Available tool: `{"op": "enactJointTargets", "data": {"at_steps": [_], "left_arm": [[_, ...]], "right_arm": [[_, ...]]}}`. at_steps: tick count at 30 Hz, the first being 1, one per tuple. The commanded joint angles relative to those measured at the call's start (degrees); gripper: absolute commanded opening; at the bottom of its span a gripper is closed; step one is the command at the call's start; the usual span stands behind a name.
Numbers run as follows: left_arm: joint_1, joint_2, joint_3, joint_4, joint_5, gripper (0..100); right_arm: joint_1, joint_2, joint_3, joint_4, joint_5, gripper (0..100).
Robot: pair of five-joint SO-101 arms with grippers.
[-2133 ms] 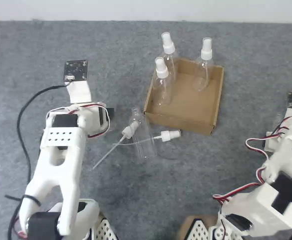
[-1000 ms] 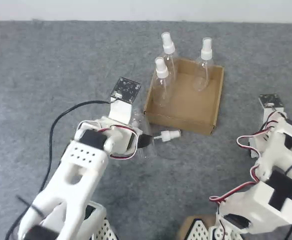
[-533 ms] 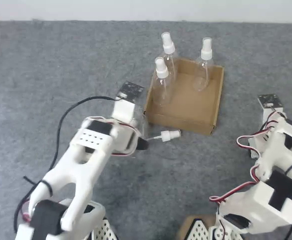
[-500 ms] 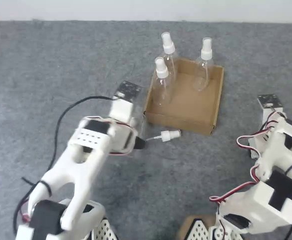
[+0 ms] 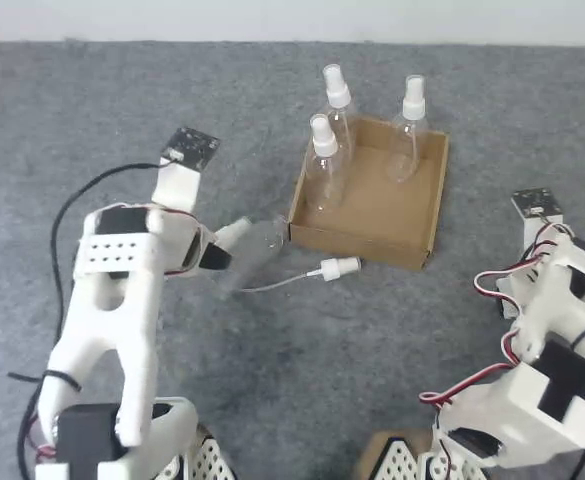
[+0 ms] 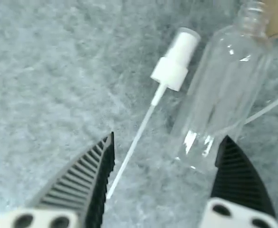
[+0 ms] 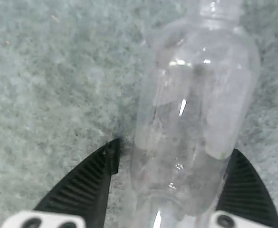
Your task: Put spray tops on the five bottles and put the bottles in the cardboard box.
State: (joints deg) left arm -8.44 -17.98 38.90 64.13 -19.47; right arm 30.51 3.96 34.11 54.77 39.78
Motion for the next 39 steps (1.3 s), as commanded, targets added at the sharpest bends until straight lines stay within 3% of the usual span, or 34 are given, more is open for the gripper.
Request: {"op": "enactJointTargets", "data": {"at_steps": [1, 5, 8, 14, 17, 21, 26, 32, 39], "left_arm": [[0.18, -0.26, -5.93, 2.46, -1.58, 32], [3.08, -0.35, -8.48, 7.56, -1.67, 28], [10.02, -0.35, -8.31, 10.02, -1.76, 25], [25.67, 0.18, -5.05, 4.48, -1.32, 25], [28.75, 0.26, -3.91, 0.09, 0.35, 25], [21.54, 0.26, -7.69, -0.7, 1.14, 21], [9.67, 0.44, -14.2, -0.7, -5.19, 21], [6.15, 2.29, -14.9, -0.88, -7.65, 21], [1.23, 18.29, -24.57, -1.05, -7.74, 21]], "right_arm": [[0.22, 0.04, -0.88, 0.75, 0.88, 29.7], [0.92, -0.13, -0.88, 0.66, 0.97, 29.7], [1.45, -0.04, -0.88, 0.66, 3.16, 29.7], [2.95, 0.04, -0.88, 0.66, 3.69, 30.0], [2.95, 0.04, -0.88, 0.66, 3.69, 30.0], [2.86, 0.04, -0.88, 0.4, 3.78, 30.0], [2.77, 0.13, -0.88, 0.66, 7.12, 30.0], [2.95, 0.13, -0.79, 0.66, 7.03, 30.0], [2.95, -0.04, 1.49, 0.22, 7.3, 30.0]]}}
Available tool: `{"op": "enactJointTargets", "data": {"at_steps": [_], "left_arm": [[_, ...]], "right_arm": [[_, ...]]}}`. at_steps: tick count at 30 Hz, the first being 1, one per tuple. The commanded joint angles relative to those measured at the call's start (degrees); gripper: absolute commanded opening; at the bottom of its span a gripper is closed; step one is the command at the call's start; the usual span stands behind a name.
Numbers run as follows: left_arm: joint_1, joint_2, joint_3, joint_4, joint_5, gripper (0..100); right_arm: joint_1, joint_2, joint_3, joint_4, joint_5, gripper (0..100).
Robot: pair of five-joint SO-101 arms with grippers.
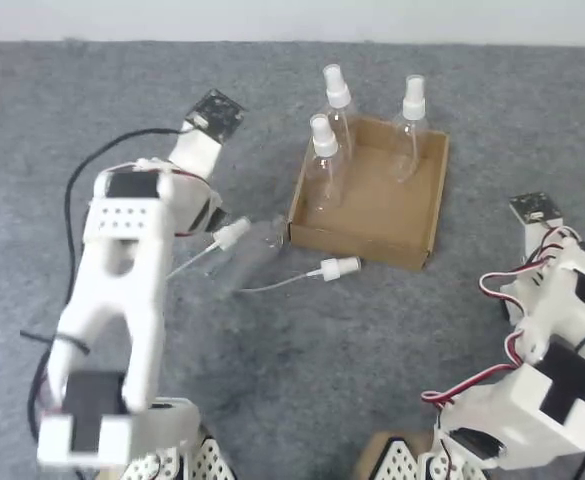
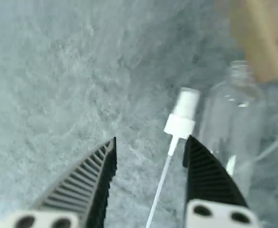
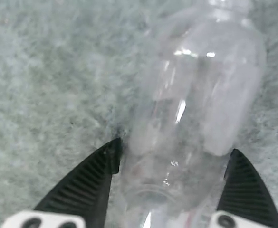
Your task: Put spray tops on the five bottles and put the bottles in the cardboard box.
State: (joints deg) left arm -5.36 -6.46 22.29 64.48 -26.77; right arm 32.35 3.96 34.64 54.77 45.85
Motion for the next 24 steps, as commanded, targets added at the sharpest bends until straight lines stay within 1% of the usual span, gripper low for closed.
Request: {"op": "enactJointTargets", "data": {"at_steps": [1, 6, 12, 17, 20, 24], "left_arm": [[-2.02, 8.7, -9.54, -1.41, -0.53, 21], [-1.32, 15.91, -12.7, -1.05, -2.2, 21], [0.44, 17.14, -12.35, -0.97, -2.11, 21], [3.43, 17.32, -11.12, -1.49, -2.11, 21], [4.22, 19.69, -11.65, -1.67, -2.11, 21], [4.22, 25.14, -11.82, -5.89, -2.02, 21]], "right_arm": [[1.1, -0.04, 0.97, 0.22, 1.23, 30.0], [1.1, -0.31, 1.05, 0.57, 1.23, 30.0], [1.1, -0.13, 1.05, 0.48, 1.32, 30.0], [1.1, 0.04, 1.05, 0.48, 1.32, 30.0], [1.1, 0.04, 1.05, 0.57, 1.32, 30.0], [1.1, 0.04, 1.05, 0.57, 1.32, 30.0]]}}
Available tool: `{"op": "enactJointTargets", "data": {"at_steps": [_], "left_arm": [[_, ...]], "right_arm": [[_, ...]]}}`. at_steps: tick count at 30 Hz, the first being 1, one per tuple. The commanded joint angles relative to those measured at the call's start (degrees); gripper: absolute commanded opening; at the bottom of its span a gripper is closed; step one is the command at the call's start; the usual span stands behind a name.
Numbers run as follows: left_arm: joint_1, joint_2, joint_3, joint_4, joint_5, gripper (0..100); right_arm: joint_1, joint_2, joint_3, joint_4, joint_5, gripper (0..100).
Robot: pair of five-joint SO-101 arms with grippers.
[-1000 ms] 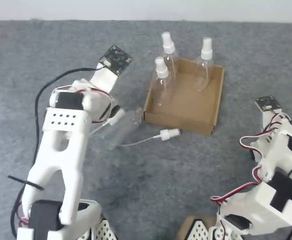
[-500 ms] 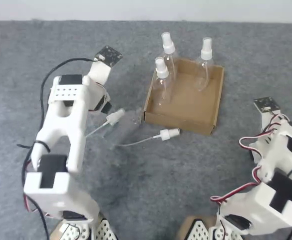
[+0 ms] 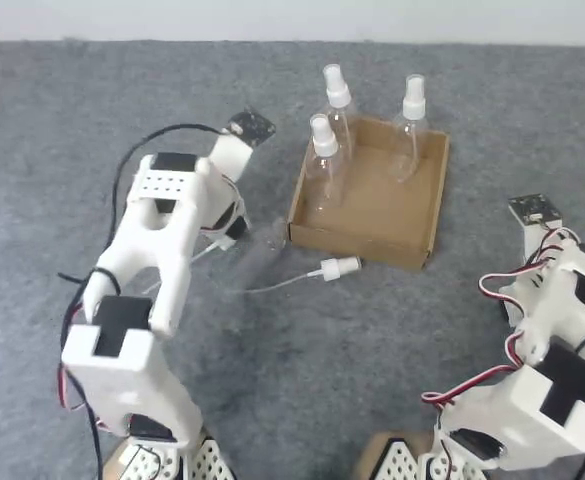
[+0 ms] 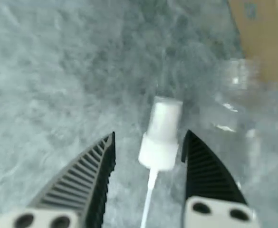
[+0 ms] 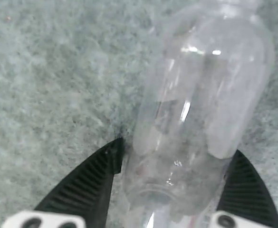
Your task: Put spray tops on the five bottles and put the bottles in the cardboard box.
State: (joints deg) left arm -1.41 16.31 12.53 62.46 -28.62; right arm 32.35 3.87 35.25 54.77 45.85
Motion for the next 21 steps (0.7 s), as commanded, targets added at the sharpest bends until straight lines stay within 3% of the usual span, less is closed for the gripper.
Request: {"op": "enactJointTargets", "data": {"at_steps": [1, 7, 11, 21], "left_arm": [[0.09, 3.34, -2.07, -4.66, -0.18, 21], [-0.79, 3.96, -2.07, -8.44, -0.18, 19], [-0.7, 4.57, -1.89, -9.85, -0.18, 12], [-0.79, 3.78, -2.24, -4.92, 0.97, 1]], "right_arm": [[1.1, 0.13, 0.44, 0.57, 1.32, 30.0], [1.1, -0.13, 0.44, 0.57, 1.32, 29.9], [1.1, 0.04, 0.44, 0.48, 1.32, 29.9], [1.19, 0.13, 0.44, 0.66, 1.32, 29.8]]}}
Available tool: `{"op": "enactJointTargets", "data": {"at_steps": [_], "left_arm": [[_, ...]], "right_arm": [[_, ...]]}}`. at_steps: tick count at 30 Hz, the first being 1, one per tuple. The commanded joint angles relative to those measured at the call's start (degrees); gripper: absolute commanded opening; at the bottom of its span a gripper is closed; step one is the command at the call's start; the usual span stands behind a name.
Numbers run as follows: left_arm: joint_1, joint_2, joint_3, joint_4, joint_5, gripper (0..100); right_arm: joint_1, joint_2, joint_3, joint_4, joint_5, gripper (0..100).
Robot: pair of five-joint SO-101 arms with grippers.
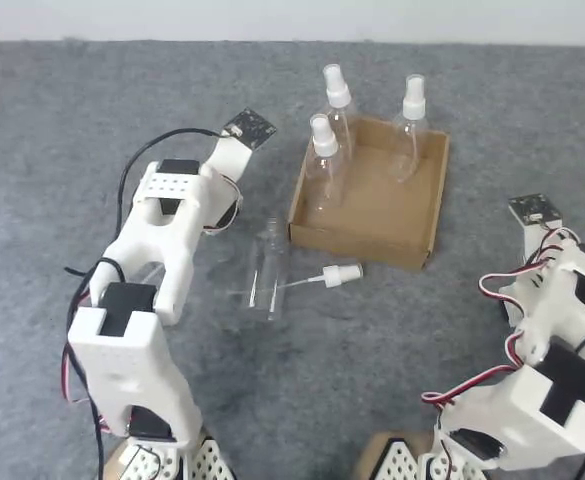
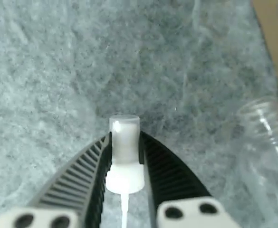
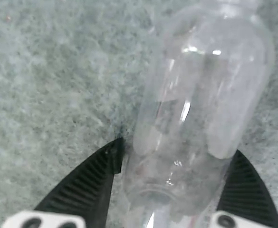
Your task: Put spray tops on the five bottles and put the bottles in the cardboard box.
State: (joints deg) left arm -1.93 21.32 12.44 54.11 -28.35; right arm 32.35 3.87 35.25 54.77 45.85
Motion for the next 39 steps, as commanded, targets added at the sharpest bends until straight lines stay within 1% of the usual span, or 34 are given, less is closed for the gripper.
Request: {"op": "enactJointTargets", "data": {"at_steps": [1, 4, 6, 11, 13, 16, 18, 23, 27, 31, 33, 35, 37, 39], "left_arm": [[-0.26, -1.76, -2.68, 4.57, 2.2, 1], [0.0, -3.69, -3.3, 8.26, 6.59, 1], [0.18, -4.75, -3.82, 8.53, 8.26, 2], [0.0, -4.92, -6.73, 8.53, 8.44, 15], [0.09, -4.92, -7.96, 8.62, 8.44, 17], [-0.26, -4.92, -9.54, 8.53, 7.91, 16], [-1.14, -4.92, -10.51, 8.79, 6.07, 16], [-2.46, -4.57, -10.51, 8.88, 4.22, 16], [-2.2, 0.88, -11.74, 8.26, 3.6, 16], [-2.64, 7.82, -16.13, 8.0, 3.6, 16], [-3.16, 10.2, -18.24, 8.18, 3.78, 13], [-3.34, 11.16, -19.38, 8.35, 3.78, 8], [-3.25, 11.08, -19.82, 10.37, 4.04, 2], [-2.99, 9.76, -19.82, 13.01, 4.48, 1]], "right_arm": [[1.19, 0.13, 0.44, 0.66, 1.32, 29.8], [1.19, 0.13, 0.44, 0.66, 1.32, 29.8], [1.19, 0.13, 0.44, 0.66, 1.32, 29.8], [1.19, 0.13, 0.44, 0.66, 1.32, 29.8], [1.19, 0.13, 0.44, 0.66, 1.32, 29.8], [1.19, 0.13, 0.44, 0.66, 1.41, 29.8], [1.19, 0.13, 0.44, 0.66, 1.41, 29.8], [1.19, 0.13, 0.53, 0.75, 3.16, 29.8], [1.19, 0.13, 0.53, 0.75, 3.16, 29.8], [1.54, 0.13, 0.79, 0.66, 3.25, 29.9], [2.24, -0.22, 1.14, 0.57, 3.34, 29.9], [3.12, -0.31, 1.14, 0.31, 3.34, 29.9], [3.47, -0.31, 1.05, 0.22, 3.43, 29.9], [3.65, -0.31, 1.05, 0.22, 3.43, 29.9]]}}
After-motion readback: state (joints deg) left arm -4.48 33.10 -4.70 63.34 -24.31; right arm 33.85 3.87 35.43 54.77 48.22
